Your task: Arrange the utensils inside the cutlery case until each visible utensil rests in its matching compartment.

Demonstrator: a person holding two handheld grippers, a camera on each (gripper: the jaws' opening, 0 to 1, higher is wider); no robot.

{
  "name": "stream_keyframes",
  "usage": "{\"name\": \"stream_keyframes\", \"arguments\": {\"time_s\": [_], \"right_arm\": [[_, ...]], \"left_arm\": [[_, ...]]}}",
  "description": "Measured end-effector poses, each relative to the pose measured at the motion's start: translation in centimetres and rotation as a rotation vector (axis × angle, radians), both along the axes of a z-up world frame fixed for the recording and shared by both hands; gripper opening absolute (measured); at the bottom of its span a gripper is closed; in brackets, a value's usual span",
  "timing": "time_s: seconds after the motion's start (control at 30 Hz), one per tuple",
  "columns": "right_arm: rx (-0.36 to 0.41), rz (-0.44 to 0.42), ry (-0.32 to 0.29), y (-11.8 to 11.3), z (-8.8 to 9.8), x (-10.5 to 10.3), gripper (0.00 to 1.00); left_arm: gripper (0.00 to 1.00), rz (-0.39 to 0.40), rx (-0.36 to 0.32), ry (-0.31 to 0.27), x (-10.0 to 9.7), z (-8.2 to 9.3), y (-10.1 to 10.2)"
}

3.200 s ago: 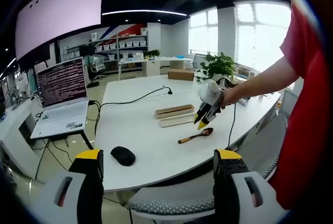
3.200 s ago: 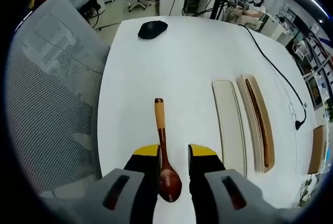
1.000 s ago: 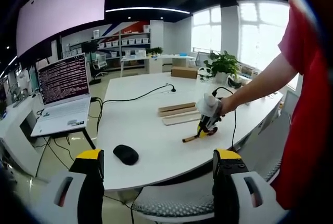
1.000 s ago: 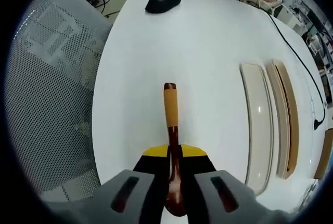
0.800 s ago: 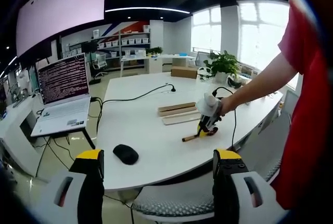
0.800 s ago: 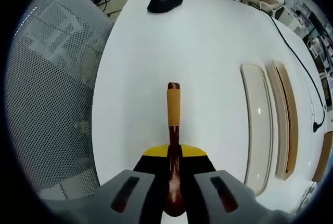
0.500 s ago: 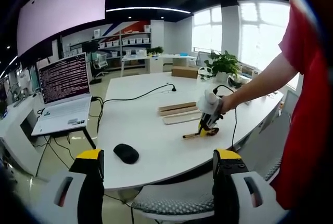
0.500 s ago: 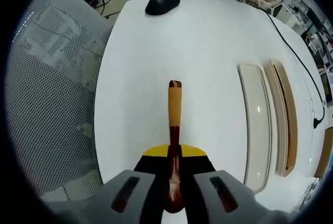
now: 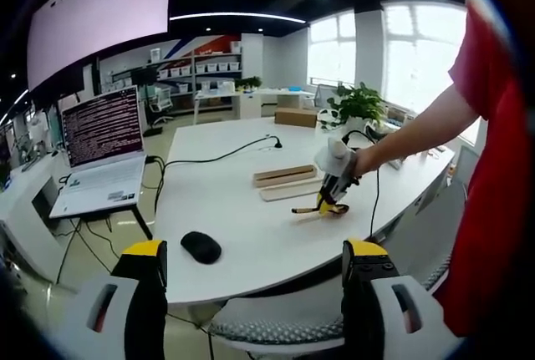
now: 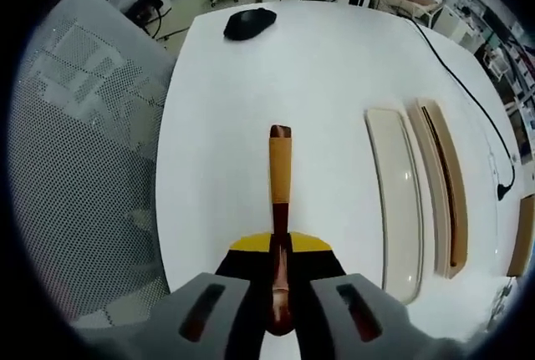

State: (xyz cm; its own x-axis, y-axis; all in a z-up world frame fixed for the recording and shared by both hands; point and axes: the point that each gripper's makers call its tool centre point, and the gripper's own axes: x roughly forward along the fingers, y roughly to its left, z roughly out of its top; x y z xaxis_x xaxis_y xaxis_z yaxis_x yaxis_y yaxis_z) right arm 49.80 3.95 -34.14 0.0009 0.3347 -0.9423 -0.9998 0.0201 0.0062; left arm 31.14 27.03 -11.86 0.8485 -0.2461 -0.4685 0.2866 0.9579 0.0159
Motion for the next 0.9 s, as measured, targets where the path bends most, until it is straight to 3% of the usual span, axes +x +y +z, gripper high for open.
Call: {"name": "stream_keyframes", "arguments": {"time_s": [0.9], "right_arm": [[-0.028,0.006,-0.032,-0.7,1.3,1.7,0.01]], "left_arm": [[0.89,-0.001,-0.02,-0.007,0.4,0.1,-0.2]]}}
